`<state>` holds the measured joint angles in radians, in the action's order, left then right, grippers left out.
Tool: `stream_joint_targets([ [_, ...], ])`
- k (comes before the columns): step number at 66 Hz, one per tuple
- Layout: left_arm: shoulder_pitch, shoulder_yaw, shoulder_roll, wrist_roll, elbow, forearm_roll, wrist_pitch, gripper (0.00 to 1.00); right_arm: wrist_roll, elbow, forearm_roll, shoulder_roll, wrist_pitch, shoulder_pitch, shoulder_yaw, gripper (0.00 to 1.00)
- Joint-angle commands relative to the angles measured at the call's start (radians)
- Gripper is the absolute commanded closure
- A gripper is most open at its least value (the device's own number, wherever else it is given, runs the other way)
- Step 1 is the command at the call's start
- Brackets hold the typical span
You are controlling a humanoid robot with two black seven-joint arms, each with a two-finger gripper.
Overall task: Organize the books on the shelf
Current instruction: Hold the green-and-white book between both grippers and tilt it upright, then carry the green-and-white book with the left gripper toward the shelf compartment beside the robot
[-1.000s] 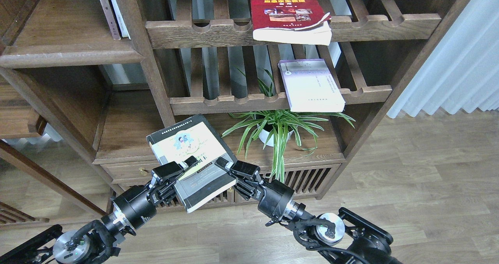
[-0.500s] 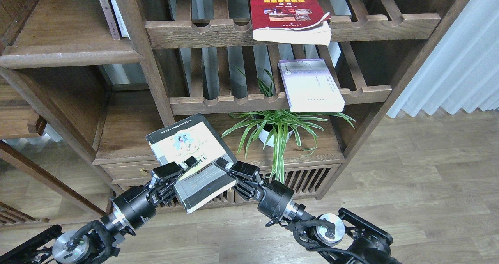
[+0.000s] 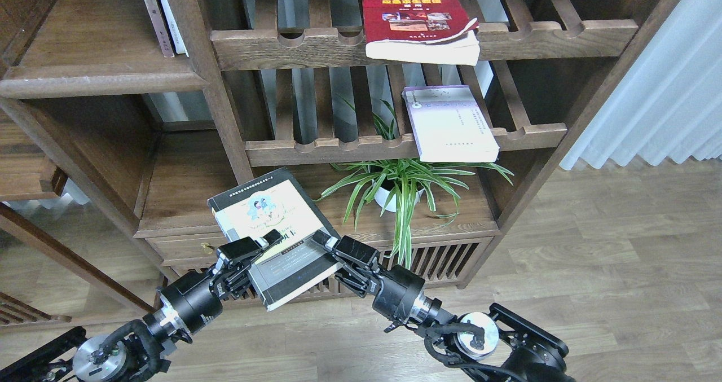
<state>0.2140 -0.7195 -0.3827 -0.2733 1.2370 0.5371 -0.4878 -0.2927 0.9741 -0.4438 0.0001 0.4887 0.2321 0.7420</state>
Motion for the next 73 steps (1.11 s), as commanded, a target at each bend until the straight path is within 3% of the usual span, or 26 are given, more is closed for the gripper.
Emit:
stream_joint_targets([
  [1,-0.002,0.008,-0.018,-0.001,0.002,-0.003,-0.001,0.9,0.059,-0.006,0.0,0.0,0.0,0.01,0.031,0.05],
  [9,0.002,0.006,-0.027,-0.001,0.001,-0.04,-0.001,0.91,0.121,-0.008,0.004,0.0,-0.018,0.016,0.079,0.05],
  [20,0.001,0.005,-0.059,0.0,0.002,-0.121,-0.001,0.92,0.152,-0.014,0.004,0.0,-0.134,0.044,0.114,0.02],
  [45,0.047,-0.054,-0.119,-0.004,0.022,-0.381,-0.001,0.94,0.158,-0.017,0.06,0.0,-0.154,0.062,0.126,0.02],
  [48,0.061,-0.064,-0.124,-0.018,0.033,-0.396,-0.001,0.94,0.158,-0.023,0.077,0.0,-0.154,0.069,0.126,0.02],
  [49,0.074,-0.067,-0.136,-0.049,0.041,-0.402,-0.001,0.95,0.158,-0.023,0.085,0.0,-0.153,0.07,0.126,0.02],
  [54,0.11,-0.071,-0.157,-0.102,0.045,-0.41,-0.001,0.95,0.158,-0.023,0.086,0.0,-0.153,0.07,0.126,0.02],
  [73,0.239,-0.115,-0.179,-0.148,0.059,-0.419,-0.001,0.95,0.158,-0.023,0.089,0.0,-0.15,0.079,0.128,0.02],
])
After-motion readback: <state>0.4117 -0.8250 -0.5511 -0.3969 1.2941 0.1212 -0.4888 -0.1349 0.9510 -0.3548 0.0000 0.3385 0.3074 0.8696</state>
